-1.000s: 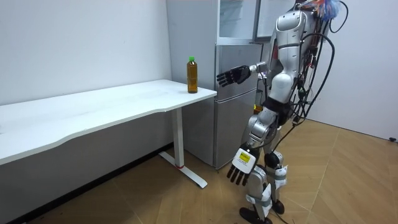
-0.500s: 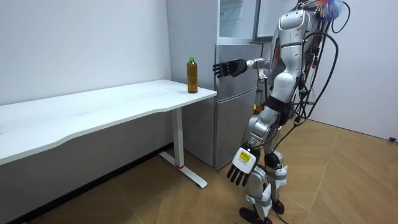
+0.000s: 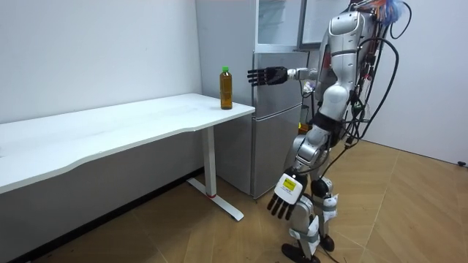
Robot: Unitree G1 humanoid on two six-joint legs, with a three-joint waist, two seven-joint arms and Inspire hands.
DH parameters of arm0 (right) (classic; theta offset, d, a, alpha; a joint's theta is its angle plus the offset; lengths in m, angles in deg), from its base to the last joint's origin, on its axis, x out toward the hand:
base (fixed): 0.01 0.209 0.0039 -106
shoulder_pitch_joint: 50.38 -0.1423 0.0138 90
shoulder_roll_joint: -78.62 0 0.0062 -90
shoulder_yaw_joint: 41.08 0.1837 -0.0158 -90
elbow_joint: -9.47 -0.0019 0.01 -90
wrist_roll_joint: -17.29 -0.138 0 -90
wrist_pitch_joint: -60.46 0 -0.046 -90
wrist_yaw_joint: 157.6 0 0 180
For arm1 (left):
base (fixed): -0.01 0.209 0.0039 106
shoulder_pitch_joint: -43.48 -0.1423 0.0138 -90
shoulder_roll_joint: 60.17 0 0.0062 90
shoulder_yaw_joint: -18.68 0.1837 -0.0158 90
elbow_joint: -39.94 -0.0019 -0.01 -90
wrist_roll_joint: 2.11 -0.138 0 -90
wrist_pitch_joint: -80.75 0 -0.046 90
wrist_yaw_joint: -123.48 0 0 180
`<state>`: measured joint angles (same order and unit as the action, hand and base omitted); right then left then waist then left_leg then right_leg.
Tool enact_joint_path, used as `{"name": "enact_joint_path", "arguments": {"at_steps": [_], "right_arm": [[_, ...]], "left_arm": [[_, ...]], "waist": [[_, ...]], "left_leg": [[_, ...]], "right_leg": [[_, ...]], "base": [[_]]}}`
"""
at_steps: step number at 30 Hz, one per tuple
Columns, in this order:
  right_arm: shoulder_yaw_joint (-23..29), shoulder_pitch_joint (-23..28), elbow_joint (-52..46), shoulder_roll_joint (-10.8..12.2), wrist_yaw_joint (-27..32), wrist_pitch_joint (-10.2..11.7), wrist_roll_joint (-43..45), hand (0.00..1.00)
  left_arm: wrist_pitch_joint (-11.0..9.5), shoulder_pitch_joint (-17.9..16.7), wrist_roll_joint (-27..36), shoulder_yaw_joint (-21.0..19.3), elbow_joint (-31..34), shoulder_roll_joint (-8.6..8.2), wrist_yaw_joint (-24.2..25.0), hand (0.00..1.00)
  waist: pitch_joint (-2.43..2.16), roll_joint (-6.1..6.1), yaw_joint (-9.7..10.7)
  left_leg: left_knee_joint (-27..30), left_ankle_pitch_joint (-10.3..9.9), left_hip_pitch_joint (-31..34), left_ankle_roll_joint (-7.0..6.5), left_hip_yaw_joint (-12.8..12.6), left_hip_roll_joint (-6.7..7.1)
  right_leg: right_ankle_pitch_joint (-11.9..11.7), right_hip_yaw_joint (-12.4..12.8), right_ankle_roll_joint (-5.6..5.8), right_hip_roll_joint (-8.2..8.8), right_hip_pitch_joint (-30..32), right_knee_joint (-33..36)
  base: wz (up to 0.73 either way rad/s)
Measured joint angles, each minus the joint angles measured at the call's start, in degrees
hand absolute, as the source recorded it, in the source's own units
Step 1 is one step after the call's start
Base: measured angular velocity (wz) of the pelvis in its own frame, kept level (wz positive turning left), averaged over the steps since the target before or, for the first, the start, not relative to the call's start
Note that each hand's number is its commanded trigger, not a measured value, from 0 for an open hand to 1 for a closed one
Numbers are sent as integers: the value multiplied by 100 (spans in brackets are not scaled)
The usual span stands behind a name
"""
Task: Put the bottle in the upper fridge
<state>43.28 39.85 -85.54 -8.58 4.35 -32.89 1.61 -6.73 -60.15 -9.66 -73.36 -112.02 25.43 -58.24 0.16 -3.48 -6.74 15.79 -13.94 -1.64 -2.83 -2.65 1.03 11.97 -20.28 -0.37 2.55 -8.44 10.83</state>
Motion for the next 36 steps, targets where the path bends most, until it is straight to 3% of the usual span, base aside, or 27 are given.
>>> {"name": "enact_joint_path", "arguments": {"at_steps": [11,17,26,30,36], "right_arm": [[-399,-140,1,-27,451,40,-304,0],[-465,-165,48,-25,771,40,-581,0],[-848,-679,444,5,1340,31,-607,0],[-829,-829,559,1,1795,33,-618,0],[-827,-1048,690,1,2391,64,-637,0]], "left_arm": [[9,-8,-222,3,5,-30,1,0],[126,83,-236,3,8,-67,-6,0],[268,-65,-575,8,202,-108,-44,0],[273,-204,-649,6,448,-133,-50,0],[265,-307,-659,-3,463,-207,-137,0]], "waist": [[1,-9,-160],[-1,-37,-292],[16,-89,-352],[31,-105,-363],[46,-122,-546]], "left_leg": [[-19,6,51,-9,31,23],[-13,27,103,-25,137,64],[6,52,126,-48,260,100],[8,92,222,-66,453,174],[9,137,342,-81,479,193]], "right_leg": [[0,-34,7,-5,39,-12],[-5,-53,18,-1,60,-14],[-11,-62,31,17,22,-13],[-8,-283,55,59,40,-19],[-15,-525,70,99,120,-20]], "base": [[2],[5],[10],[23],[8]]}}
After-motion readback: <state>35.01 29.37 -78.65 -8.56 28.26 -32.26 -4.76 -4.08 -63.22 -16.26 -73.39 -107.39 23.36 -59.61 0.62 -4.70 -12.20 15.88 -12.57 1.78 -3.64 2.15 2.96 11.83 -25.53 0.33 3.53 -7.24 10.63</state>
